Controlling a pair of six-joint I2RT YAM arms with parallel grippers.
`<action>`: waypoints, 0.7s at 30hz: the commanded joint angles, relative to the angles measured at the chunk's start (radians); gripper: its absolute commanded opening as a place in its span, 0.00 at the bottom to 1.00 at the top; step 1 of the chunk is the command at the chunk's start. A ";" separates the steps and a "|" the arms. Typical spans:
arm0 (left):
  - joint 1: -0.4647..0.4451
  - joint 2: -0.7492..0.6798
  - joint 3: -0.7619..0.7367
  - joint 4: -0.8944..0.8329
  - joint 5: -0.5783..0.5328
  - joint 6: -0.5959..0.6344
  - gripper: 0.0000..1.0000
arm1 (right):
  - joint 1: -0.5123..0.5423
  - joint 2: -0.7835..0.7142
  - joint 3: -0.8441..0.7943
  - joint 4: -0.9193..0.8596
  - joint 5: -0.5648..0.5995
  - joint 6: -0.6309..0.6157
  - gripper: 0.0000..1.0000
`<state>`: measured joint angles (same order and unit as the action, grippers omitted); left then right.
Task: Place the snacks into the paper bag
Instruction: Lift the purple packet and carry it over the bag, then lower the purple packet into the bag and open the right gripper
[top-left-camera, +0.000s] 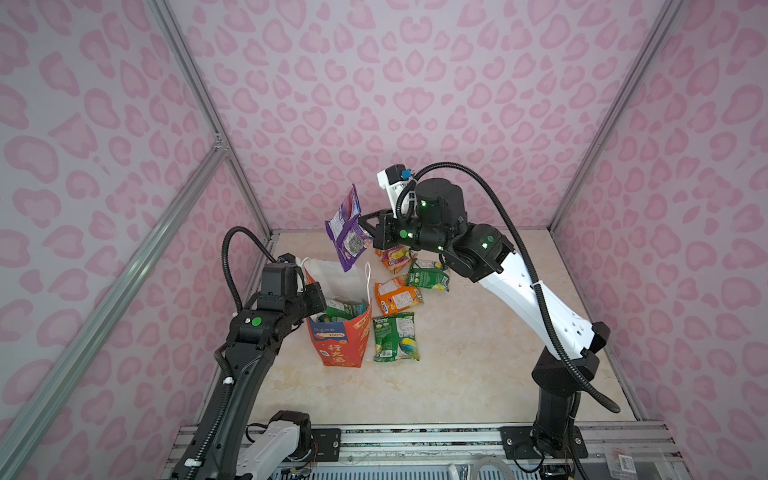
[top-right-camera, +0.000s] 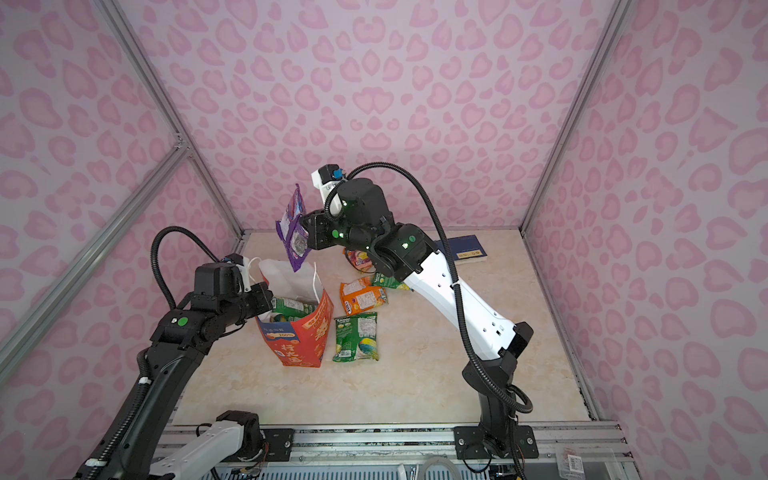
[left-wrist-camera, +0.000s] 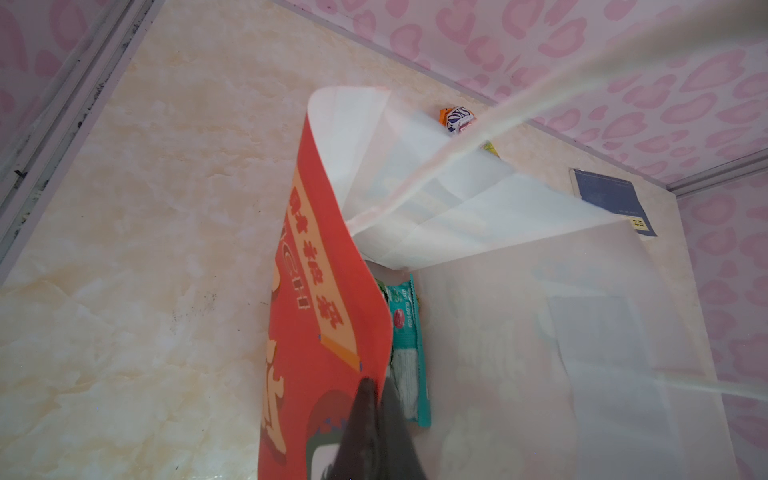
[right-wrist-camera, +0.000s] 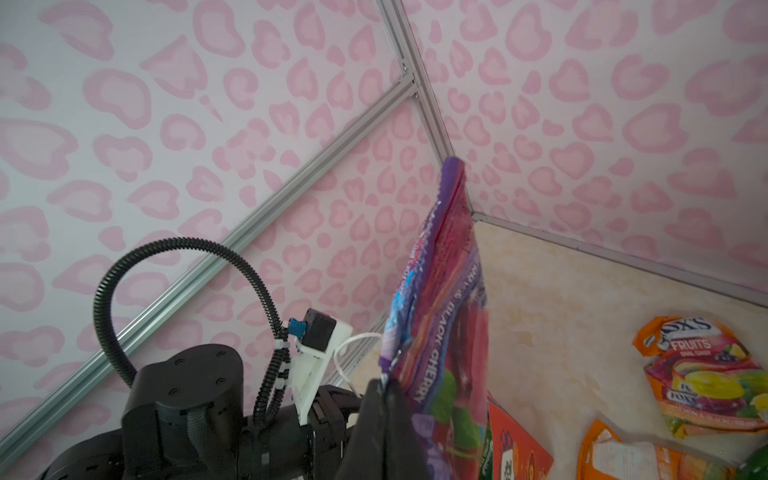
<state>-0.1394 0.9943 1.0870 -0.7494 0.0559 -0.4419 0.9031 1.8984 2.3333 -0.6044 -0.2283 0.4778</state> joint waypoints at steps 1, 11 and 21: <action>0.000 0.003 -0.004 -0.001 0.005 0.012 0.03 | 0.015 0.010 -0.036 0.018 0.024 -0.001 0.00; 0.000 0.004 -0.005 0.000 -0.001 0.014 0.03 | 0.083 -0.035 -0.245 0.089 0.089 0.011 0.00; 0.000 0.006 -0.004 0.000 0.002 0.014 0.03 | 0.100 -0.026 -0.307 0.089 0.121 0.017 0.00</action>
<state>-0.1394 0.9977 1.0870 -0.7479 0.0555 -0.4416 0.9997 1.8633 2.0327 -0.5812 -0.1230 0.4870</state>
